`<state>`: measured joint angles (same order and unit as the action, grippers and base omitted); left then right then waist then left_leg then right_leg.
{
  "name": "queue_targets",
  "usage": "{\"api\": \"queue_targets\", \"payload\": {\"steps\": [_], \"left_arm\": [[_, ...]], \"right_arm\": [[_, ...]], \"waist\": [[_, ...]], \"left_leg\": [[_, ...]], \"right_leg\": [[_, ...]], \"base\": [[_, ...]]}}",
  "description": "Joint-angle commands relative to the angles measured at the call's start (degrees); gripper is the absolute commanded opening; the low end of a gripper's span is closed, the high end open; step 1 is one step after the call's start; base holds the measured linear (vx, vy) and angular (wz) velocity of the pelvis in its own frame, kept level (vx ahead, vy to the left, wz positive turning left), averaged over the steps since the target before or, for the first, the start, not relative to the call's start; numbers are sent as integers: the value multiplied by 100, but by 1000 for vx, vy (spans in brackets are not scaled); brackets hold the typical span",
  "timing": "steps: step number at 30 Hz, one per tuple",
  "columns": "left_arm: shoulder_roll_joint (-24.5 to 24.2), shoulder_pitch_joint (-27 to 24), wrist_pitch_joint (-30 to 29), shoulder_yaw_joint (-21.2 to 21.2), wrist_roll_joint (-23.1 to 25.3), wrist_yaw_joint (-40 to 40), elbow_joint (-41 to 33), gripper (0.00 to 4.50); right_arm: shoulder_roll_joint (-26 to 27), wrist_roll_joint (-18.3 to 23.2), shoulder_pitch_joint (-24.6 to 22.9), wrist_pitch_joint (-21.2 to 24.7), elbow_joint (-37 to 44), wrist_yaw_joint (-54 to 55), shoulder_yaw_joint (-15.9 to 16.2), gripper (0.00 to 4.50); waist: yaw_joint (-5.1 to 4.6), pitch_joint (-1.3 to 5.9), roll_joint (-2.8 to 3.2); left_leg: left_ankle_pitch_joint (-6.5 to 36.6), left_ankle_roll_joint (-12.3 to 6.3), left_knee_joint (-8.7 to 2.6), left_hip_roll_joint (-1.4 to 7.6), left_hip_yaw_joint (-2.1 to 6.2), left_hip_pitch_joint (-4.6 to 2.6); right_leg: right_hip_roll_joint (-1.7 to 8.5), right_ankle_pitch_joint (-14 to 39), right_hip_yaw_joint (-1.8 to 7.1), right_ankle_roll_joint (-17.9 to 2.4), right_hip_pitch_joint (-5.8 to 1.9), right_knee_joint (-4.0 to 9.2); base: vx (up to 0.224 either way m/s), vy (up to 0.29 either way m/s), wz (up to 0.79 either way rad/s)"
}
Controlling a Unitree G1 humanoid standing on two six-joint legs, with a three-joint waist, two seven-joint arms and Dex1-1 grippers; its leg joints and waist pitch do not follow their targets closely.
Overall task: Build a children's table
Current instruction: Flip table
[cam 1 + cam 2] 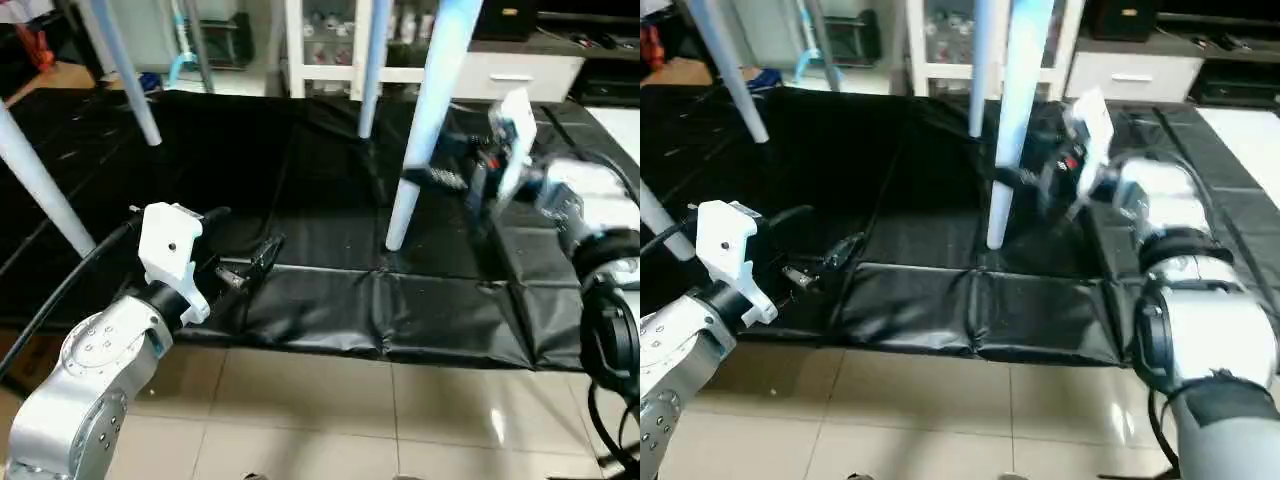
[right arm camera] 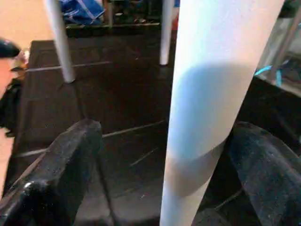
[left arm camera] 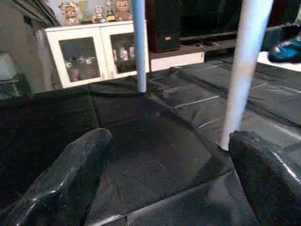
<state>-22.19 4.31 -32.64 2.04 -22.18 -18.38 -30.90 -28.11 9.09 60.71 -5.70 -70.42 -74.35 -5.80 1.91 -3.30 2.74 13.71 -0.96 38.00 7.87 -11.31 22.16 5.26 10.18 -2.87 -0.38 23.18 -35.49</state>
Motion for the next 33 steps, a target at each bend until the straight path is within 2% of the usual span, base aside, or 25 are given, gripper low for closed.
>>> {"api": "queue_targets", "payload": {"steps": [1,3,4,6,7,8,9,10,12,14,15,16,17,18,19,20,21,22,23,25,27,29,30,32,33], "left_arm": [[4,66,-34,-28,71,44,-27,450],[30,77,-6,-44,102,80,1,450],[82,70,38,-48,212,209,38,450],[294,41,-16,4,365,590,108,450],[384,34,-63,45,368,717,120,450],[497,-28,-86,90,356,831,114,450],[502,-33,-85,92,355,836,112,450],[529,-82,-63,95,355,845,104,450],[660,-189,-12,130,492,1078,102,450],[854,-293,-183,182,574,1396,96,450],[854,-293,-183,182,574,1396,96,450],[921,-346,-174,189,603,1450,95,450],[1012,-450,-43,130,790,1605,99,450],[1070,-517,51,90,920,1708,103,450],[1116,-640,208,-12,1155,1864,128,450],[1133,-711,342,-77,1279,1939,160,450],[1190,-792,557,-113,1381,2019,240,450],[1209,-937,746,-229,1537,2076,369,450],[1209,-937,746,-229,1537,2076,369,450],[1383,-1063,816,-284,1589,2217,443,450],[1554,-1168,923,-289,1506,2249,525,450],[1715,-1256,1126,-247,1449,2229,638,450],[1789,-1283,1272,-220,1504,2273,696,450],[1837,-1286,1410,-196,1546,2310,701,450],[1861,-1294,1572,-196,1557,2332,723,450]], "right_arm": [[-47,-35,-96,-200,153,4,22,446],[-61,13,-131,-287,198,298,-113,446],[-57,87,-135,-359,259,663,-262,446],[-62,522,-222,81,608,876,-668,446],[-63,725,-309,342,825,798,-804,446],[-52,1042,-673,829,1459,500,-915,446],[-51,1063,-707,863,1514,478,-918,446],[-41,1175,-936,1055,1864,333,-917,446],[-2,1425,-1767,1575,3030,448,-955,446],[87,1779,-2805,2112,4580,1059,-1094,446],[87,1779,-2805,2112,4580,1059,-1094,446],[156,1872,-3117,2191,5086,1367,-1152,446],[315,1888,-3484,2359,5699,1865,-1206,446],[418,1894,-3712,2463,6080,2185,-1240,446],[655,1710,-3976,2486,6487,2650,-1227,446],[824,1616,-4126,2620,6771,2928,-1235,446],[1074,1481,-4292,2709,7064,3236,-1180,446],[1551,1212,-4608,2778,7547,3763,-986,446],[1551,1212,-4608,2778,7547,3763,-986,446],[1994,781,-4843,2586,7649,4254,-728,446],[2328,442,-4943,2512,7488,4852,-590,446],[2515,93,-5058,2379,7383,5605,-496,446],[2642,-53,-5146,2352,7389,6019,-474,446],[2766,5,-5196,2496,7437,6221,-466,446],[2887,-22,-5239,2660,7553,6308,-453,446]], "waist": [[21,388,2],[17,391,-6],[1,385,-34],[-4,388,-71],[7,387,-63],[14,396,-46],[46,397,-56],[33,403,-66],[59,400,-88],[72,419,-130],[94,414,-125],[60,410,-122],[68,392,-136],[59,333,-113],[23,330,-94],[-12,331,-58],[-67,321,-32],[-106,328,-36],[-116,317,-43],[-198,289,-43],[-230,272,-38],[-261,264,-103],[-263,269,-70],[-254,283,-105],[-263,278,-94]], "left_leg": [[914,-496,-535,534,235,-118],[926,-452,-538,528,231,-120],[922,-422,-549,529,231,-116],[876,-430,-545,521,222,-127],[855,-456,-544,520,219,-132],[819,-487,-539,522,223,-128],[763,-541,-546,529,224,-123],[636,-567,-548,522,239,-108],[536,-561,-549,538,237,-120],[410,-529,-568,542,245,-124],[384,-504,-571,548,241,-136],[587,-454,-589,532,248,-116],[686,-410,-613,530,243,-108],[974,-275,-655,547,246,-129],[1259,-88,-684,552,271,-133],[1371,-8,-695,530,295,-121],[1623,158,-721,512,310,-129],[1809,267,-735,490,318,-133],[1880,298,-742,480,312,-136],[2328,447,-755,470,343,-157],[2469,486,-762,462,365,-152],[2574,534,-776,454,384,-152],[2553,572,-790,452,385,-164],[2505,556,-820,458,371,-183],[2535,563,-841,463,380,-169]], "right_leg": [[330,640,184,-2016,-224,270],[329,660,186,-1990,-222,275],[331,698,193,-1941,-221,291],[331,724,204,-1893,-231,304],[340,703,212,-1879,-245,308],[326,670,208,-1860,-249,297],[331,628,203,-1783,-262,309],[314,562,192,-1745,-265,300],[325,481,213,-1595,-259,326],[334,459,215,-1517,-261,340],[341,486,229,-1469,-250,347],[330,761,213,-1481,-240,357],[334,951,218,-1390,-250,404],[333,1361,245,-1220,-199,489],[331,1760,240,-987,-195,512],[326,1911,227,-916,-198,504],[294,2152,219,-720,-164,571],[293,2257,223,-622,-145,584],[290,2357,233,-550,-124,612],[315,2959,232,-402,-59,661],[321,3228,226,-318,-47,694],[310,3370,213,-219,-30,722],[311,3345,209,-172,-26,732],[296,3104,214,-151,-33,735],[288,2938,215,-158,-44,725]], "base": [[0,0,0],[0,0,0],[0,0,0],[0,0,0],[0,0,0],[0,0,0],[0,0,0],[0,0,0],[0,0,0],[0,0,0],[0,0,0],[0,0,0],[0,0,0],[0,0,0],[0,0,0],[0,0,0],[0,0,0],[0,0,0],[0,0,0],[0,0,0],[0,0,0],[0,0,0],[0,0,0],[0,0,0],[0,0,0]]}}
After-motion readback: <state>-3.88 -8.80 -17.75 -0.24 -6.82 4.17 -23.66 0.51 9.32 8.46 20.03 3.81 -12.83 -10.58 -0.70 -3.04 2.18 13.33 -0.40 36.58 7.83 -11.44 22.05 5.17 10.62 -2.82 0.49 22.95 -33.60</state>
